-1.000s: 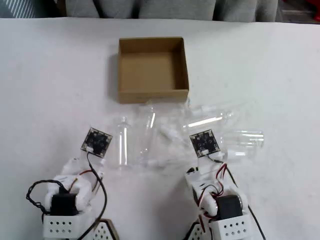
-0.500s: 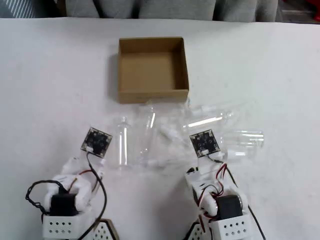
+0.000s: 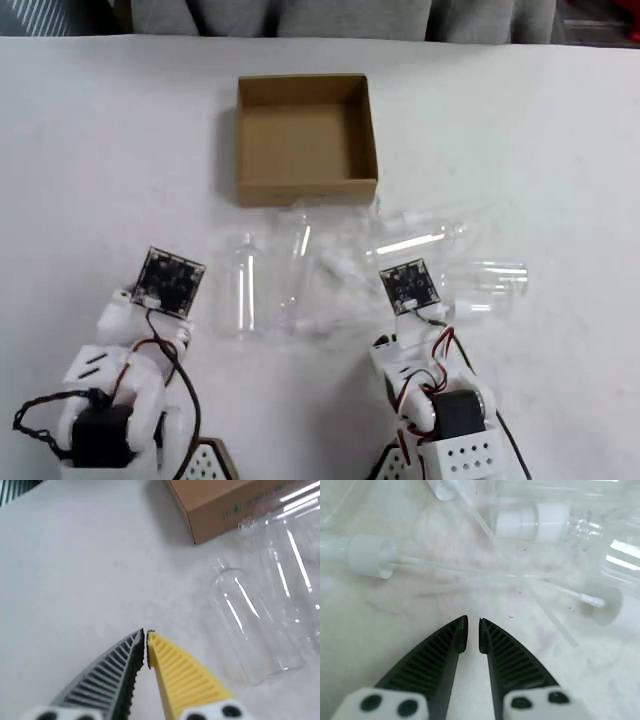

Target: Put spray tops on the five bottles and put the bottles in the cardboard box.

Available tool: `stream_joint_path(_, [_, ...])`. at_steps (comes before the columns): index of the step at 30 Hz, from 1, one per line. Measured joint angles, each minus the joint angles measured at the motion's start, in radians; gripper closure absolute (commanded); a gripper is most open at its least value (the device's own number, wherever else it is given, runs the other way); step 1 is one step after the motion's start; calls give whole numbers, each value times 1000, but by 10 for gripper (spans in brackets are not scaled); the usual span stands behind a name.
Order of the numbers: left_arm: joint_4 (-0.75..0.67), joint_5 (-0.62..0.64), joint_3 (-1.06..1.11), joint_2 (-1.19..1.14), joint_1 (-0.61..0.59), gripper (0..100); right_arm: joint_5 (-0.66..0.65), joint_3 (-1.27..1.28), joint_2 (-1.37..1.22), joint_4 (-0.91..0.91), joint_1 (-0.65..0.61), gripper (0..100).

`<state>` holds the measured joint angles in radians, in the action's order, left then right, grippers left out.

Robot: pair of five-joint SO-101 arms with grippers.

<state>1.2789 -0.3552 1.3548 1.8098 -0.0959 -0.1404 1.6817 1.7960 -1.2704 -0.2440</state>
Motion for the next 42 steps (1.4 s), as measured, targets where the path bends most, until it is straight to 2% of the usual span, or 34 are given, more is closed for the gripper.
stream_joint_path(5, [0, 0, -91, 14, 0, 976, 0, 0, 0, 0, 3, 978])
stream_joint_path(11, [-20, 52, -170, -66, 0, 976, 0, 0, 0, 0, 95, 981])
stream_joint_path(18, [-46, 204, -420, -519, 0, 974, 0, 0, 0, 0, 141, 981])
stream_joint_path(22, [-46, 321, -535, -801, 5, 892, 0, 0, 0, 11, 140, 981])
stream_joint_path(27, [-46, 450, -580, -1034, 118, 775, 0, 0, 0, 11, 140, 981])
stream_joint_path(32, [-72, 601, -603, -1157, 227, 771, 0, 0, 0, 11, 140, 981])
stream_joint_path(42, [-87, 629, -770, -1554, 212, 771, 0, 0, 0, 11, 140, 981])
